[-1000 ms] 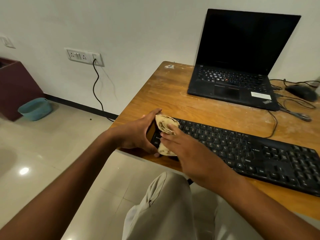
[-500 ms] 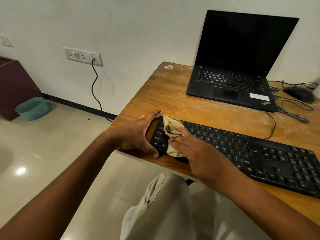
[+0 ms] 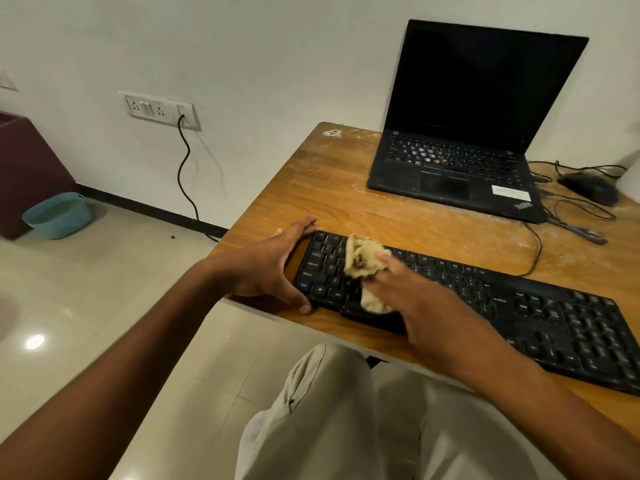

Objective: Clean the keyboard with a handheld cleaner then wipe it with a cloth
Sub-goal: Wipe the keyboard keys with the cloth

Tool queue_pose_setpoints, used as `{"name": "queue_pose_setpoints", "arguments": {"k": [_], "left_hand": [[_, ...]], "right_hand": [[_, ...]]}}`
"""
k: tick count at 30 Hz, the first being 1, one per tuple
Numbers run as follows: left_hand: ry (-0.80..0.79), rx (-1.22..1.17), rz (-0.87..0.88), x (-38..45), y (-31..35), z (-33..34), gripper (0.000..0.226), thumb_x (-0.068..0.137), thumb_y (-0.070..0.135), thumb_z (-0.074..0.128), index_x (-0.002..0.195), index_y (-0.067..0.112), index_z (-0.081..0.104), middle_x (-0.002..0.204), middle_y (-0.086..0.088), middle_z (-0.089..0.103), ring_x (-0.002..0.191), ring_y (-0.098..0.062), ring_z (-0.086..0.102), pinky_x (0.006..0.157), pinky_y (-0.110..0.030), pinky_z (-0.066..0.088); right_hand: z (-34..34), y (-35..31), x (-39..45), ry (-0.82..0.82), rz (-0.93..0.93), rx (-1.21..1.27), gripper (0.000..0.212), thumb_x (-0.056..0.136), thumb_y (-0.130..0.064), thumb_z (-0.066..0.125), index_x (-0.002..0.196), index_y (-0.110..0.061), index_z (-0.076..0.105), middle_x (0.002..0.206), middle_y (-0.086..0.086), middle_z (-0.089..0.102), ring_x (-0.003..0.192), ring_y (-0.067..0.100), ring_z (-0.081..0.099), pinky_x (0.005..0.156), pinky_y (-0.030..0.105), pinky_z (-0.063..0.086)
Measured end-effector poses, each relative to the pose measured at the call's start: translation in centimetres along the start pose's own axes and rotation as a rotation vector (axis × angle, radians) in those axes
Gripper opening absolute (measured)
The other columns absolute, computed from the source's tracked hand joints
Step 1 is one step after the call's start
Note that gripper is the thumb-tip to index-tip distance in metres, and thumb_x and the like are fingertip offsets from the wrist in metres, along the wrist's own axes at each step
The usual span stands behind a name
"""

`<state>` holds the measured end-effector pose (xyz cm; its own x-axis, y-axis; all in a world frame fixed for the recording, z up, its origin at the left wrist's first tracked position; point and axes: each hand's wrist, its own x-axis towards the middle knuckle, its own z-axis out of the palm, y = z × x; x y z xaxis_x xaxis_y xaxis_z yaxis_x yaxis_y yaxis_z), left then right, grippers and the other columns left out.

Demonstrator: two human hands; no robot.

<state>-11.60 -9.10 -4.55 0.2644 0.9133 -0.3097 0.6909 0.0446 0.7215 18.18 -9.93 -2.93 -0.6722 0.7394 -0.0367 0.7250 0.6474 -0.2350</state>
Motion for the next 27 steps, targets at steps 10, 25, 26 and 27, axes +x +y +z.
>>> {"name": "queue_pose_setpoints", "arguments": {"k": [10, 25, 26, 27], "left_hand": [[0.008, 0.02, 0.009, 0.0, 0.0, 0.0, 0.148, 0.046, 0.047, 0.101, 0.151, 0.062, -0.002, 0.159, 0.007, 0.03, 0.138, -0.021, 0.041, 0.114, -0.044, 0.044], [0.015, 0.051, 0.001, -0.4, 0.6, -0.1, 0.148, 0.047, 0.048, 0.1, 0.153, 0.059, -0.004, 0.162, 0.007, 0.028, 0.143, -0.021, 0.035, 0.118, -0.045, 0.037], [0.018, 0.047, -0.006, -0.4, 0.6, -0.1, 0.148, 0.045, 0.051, 0.1, 0.151, 0.062, -0.004, 0.163, 0.005, 0.026, 0.147, -0.024, 0.03, 0.12, -0.048, 0.034], [0.02, 0.047, -0.013, -0.5, 0.7, 0.0, 0.148, 0.044, 0.054, 0.099, 0.15, 0.064, -0.004, 0.165, 0.004, 0.024, 0.15, -0.026, 0.025, 0.121, -0.051, 0.031]], "right_hand": [[1.8, -2.5, -0.6, 0.103, -0.256, 0.059, 0.068, 0.092, 0.014, 0.045, 0.154, -0.015, 0.04, 0.164, -0.001, 0.029, 0.154, 0.009, -0.003, 0.12, 0.034, 0.021], [0.7, -1.7, -1.5, 0.036, -0.154, -0.003, 0.076, 0.092, 0.011, 0.042, 0.156, -0.028, 0.031, 0.164, -0.014, 0.01, 0.154, 0.007, -0.002, 0.124, 0.041, 0.027], [0.0, -0.8, -1.5, -0.018, -0.065, 0.004, 0.082, 0.093, 0.012, 0.043, 0.157, -0.036, 0.022, 0.161, -0.021, -0.004, 0.152, 0.003, -0.005, 0.126, 0.038, 0.022], [-0.7, -0.3, -1.1, -0.037, 0.0, 0.001, 0.085, 0.093, 0.012, 0.042, 0.158, -0.038, 0.019, 0.159, -0.024, -0.008, 0.15, 0.0, -0.007, 0.126, 0.036, 0.019]]}}
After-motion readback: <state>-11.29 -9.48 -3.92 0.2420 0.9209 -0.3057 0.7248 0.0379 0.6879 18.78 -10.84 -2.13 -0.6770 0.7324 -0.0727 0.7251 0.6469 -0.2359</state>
